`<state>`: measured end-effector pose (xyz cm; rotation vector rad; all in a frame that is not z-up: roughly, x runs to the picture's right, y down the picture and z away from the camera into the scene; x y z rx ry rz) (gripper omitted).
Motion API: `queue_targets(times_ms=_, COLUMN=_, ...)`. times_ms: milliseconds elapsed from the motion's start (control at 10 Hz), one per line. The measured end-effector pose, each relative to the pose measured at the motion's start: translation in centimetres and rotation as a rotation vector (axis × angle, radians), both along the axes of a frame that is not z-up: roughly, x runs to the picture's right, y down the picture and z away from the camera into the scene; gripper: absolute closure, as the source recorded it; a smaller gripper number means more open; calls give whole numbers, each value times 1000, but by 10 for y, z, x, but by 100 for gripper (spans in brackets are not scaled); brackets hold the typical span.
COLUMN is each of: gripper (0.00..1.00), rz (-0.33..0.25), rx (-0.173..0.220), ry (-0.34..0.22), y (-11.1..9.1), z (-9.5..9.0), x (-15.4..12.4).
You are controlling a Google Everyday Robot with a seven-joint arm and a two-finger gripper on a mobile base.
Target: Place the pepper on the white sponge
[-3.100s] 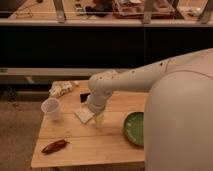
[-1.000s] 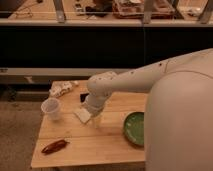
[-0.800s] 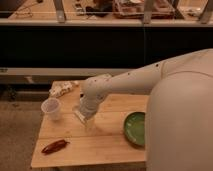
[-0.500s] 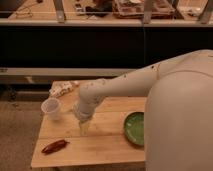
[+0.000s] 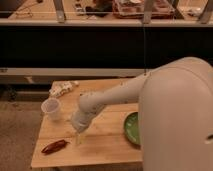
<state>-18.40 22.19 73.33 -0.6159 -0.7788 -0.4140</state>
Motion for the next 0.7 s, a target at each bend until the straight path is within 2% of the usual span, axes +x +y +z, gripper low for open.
queue_targets(times_ms=300, gripper=25, rz=-5, rx=-42, ry=-30, y=21, z=19, x=-20)
queue_targets(times_ms=500, gripper=25, rz=-4, rx=-69, ry=-33, y=29, z=33, x=-24)
queue_targets(times_ms=700, gripper=25, rz=-10, rx=-106, ry=-64, y=36, z=42, x=-33)
